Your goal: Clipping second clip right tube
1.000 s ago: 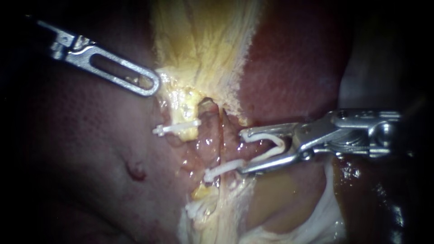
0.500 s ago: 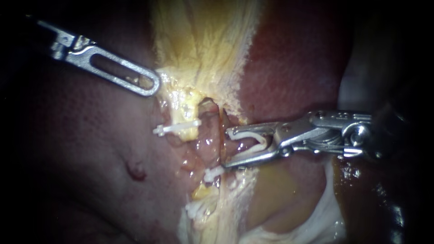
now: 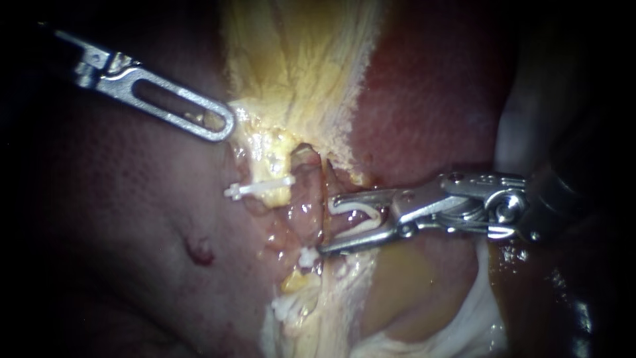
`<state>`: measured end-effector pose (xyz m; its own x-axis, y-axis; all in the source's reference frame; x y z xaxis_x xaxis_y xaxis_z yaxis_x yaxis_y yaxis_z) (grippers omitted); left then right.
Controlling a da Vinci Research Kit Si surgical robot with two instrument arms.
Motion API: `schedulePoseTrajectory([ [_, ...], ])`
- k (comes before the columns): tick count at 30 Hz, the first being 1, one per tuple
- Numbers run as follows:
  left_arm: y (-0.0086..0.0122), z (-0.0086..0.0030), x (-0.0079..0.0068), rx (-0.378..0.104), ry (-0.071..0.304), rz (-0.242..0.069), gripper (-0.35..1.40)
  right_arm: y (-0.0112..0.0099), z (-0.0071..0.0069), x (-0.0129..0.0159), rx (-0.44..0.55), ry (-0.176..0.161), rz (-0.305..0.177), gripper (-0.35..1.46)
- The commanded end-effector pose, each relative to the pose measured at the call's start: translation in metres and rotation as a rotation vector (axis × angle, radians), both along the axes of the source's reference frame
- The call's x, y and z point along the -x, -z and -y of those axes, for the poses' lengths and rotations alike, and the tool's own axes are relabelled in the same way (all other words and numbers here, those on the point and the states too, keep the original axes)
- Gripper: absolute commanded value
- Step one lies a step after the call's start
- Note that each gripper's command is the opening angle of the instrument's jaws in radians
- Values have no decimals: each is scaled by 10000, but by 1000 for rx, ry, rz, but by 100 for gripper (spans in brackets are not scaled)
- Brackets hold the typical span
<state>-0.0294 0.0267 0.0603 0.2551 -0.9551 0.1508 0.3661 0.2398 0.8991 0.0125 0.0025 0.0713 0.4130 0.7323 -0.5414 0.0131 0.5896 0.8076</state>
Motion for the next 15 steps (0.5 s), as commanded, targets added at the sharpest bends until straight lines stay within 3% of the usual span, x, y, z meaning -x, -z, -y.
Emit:
schedulePoseTrajectory([
  [1,0,0,0,0,0,0,-35,-2,1,-1,1,2,-1,49],
  [15,-1,1,0,1,0,0,-35,-11,4,-10,-4,5,4,49],
])
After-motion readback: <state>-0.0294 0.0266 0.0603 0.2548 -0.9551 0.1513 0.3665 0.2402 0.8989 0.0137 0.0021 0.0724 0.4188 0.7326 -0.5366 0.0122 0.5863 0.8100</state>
